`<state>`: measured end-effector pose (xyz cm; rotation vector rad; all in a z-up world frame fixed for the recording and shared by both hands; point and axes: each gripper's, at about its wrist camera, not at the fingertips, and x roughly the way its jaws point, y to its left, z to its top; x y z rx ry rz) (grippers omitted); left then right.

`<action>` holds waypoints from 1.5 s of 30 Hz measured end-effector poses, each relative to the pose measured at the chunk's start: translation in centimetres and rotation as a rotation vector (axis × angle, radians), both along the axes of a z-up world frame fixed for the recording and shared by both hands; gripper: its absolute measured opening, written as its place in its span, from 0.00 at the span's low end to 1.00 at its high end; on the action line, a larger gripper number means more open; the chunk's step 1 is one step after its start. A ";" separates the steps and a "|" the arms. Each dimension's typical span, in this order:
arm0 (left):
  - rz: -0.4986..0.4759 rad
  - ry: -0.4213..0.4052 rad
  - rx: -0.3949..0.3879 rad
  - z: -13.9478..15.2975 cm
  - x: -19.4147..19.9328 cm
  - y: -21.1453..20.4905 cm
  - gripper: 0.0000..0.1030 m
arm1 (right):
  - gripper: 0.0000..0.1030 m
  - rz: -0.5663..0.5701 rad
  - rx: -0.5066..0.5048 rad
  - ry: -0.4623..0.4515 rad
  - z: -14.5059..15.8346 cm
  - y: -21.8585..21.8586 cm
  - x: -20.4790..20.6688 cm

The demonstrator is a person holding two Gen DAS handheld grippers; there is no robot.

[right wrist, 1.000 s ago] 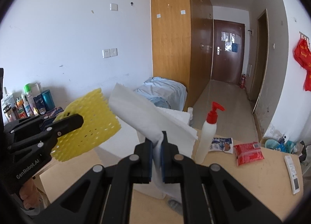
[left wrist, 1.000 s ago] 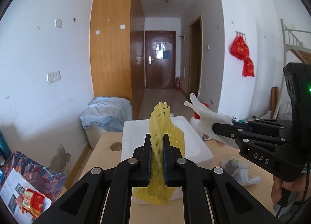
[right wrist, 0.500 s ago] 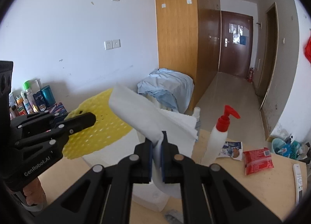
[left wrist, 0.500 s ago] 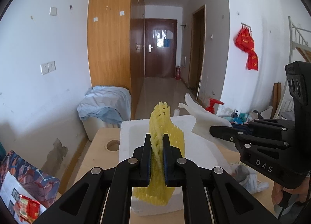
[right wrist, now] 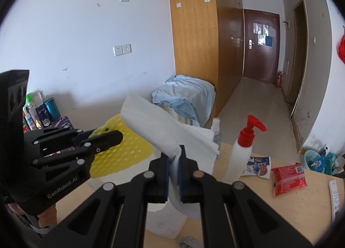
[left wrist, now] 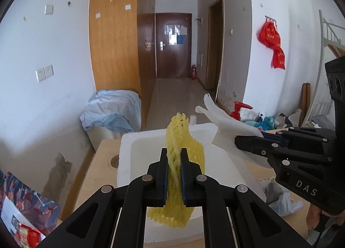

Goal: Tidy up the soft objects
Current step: 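Release the yellow net into the foam box while the right gripper drops the wipe in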

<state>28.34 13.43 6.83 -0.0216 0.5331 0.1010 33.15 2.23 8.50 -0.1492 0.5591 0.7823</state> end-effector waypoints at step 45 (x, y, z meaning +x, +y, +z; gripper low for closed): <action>0.187 -0.101 -0.004 1.3 -6.9 4.3 0.89 | 0.81 0.071 -0.040 0.022 -1.4 4.2 -1.0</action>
